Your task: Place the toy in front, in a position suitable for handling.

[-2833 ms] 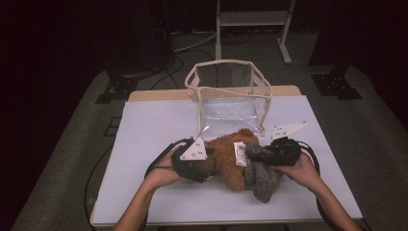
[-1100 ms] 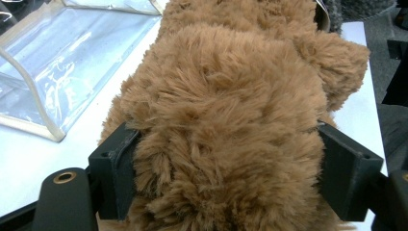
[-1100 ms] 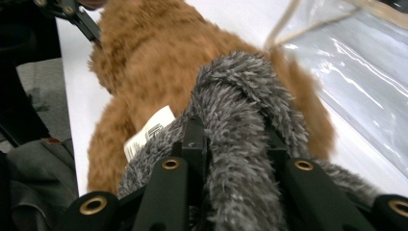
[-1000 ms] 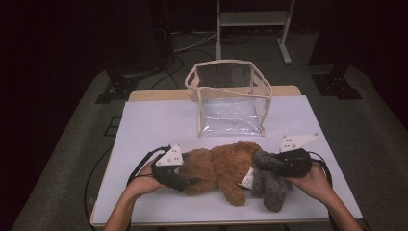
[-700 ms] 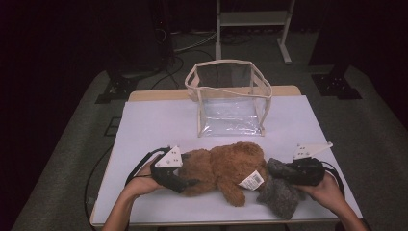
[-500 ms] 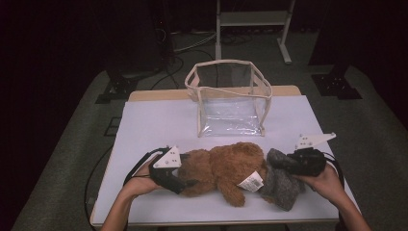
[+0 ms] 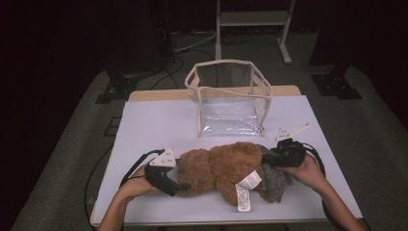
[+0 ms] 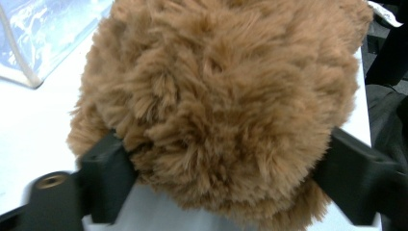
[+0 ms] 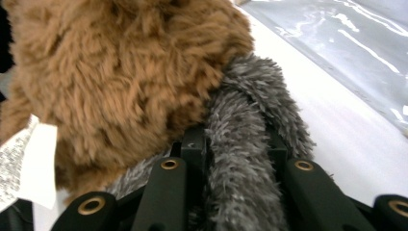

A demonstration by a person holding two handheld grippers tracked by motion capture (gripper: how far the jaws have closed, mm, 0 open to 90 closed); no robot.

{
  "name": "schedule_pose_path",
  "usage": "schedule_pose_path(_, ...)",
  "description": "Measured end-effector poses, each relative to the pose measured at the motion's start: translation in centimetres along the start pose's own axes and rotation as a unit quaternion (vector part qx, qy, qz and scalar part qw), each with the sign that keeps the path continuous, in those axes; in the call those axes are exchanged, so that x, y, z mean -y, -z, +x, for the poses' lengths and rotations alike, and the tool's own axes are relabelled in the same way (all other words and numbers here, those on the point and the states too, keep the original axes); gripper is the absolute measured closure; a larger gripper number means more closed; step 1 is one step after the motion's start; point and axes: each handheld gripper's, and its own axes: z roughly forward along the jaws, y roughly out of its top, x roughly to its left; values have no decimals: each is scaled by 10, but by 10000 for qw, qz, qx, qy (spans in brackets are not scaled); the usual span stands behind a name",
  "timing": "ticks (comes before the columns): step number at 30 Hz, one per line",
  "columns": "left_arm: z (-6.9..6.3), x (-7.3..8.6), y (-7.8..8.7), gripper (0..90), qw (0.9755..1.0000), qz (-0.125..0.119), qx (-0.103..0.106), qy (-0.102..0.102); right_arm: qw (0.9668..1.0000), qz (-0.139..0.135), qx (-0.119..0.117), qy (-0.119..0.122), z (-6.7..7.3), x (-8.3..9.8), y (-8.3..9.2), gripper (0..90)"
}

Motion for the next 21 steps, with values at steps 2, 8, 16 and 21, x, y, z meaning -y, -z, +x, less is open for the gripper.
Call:
schedule_pose_path(2, -1, -2, -1, 263, 9999, -100, 22, -46, 9999, -76, -86, -16, 2, 1, 1, 712)
schedule_pose_path(8, -7, -24, -6, 352, 9989, -332, -80, -331, 9989, -378, -267, 13, 10, 1, 22, 726)
schedule_pose_path(16, -16, -71, -27, 363, 9956, -581, -56, -736, 9979, -592, 250, 92, 14, -6, 85, 726)
schedule_pose_path(21, -21, -93, -48, 362, 9939, -531, -60, -963, 9967, -541, 559, 212, 17, 0, 123, 725)
